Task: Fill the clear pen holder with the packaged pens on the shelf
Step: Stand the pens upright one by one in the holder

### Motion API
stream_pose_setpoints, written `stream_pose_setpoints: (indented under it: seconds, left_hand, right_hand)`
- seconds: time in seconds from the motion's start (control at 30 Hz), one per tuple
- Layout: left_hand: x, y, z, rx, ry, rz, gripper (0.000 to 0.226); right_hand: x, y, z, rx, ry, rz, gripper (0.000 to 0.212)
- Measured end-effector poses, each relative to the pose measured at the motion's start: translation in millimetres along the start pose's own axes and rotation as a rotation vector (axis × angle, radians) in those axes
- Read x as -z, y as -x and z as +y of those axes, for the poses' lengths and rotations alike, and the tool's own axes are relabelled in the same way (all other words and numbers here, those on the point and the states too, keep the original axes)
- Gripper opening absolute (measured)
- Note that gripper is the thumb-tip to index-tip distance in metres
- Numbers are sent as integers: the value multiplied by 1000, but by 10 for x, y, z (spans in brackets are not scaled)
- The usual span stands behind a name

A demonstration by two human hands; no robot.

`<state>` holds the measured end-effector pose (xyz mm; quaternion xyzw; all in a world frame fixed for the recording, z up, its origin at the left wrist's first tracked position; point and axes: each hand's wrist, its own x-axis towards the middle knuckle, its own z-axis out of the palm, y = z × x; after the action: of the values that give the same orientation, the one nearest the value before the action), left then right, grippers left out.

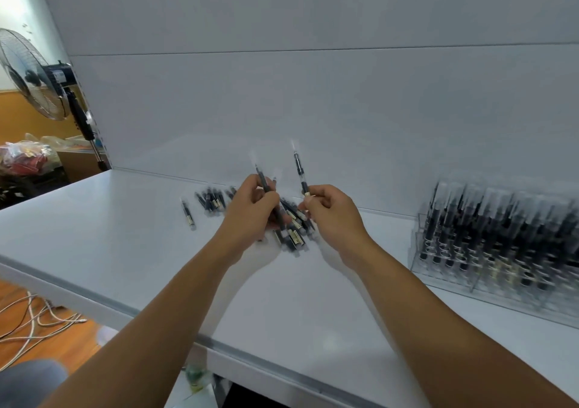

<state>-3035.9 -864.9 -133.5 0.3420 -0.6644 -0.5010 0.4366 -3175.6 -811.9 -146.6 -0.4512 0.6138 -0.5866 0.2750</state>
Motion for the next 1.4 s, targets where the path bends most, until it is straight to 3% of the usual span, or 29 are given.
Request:
stream_pose_setpoints:
  seconds: [0.3, 0.53, 0.83, 1.07, 1.4]
  left_hand:
    - [-601, 288, 40, 2, 200, -242, 20]
    - [-1316, 511, 164, -1, 249, -534, 25]
    - [-1981, 737, 195, -37, 189, -783, 18]
    - [-2337, 786, 277, -61, 210, -860, 12]
    - [-2521, 898, 53, 49, 478, -785, 13]
  right_hand:
    - [817, 611, -132, 40, 53, 47, 5]
    - [1701, 1057, -159, 111, 196, 258, 9]
    - [2625, 1273, -131, 116, 285, 486, 20]
    - [2928, 1230, -31, 78, 322, 580, 8]
    - [2999, 1122, 84, 22, 522, 543, 9]
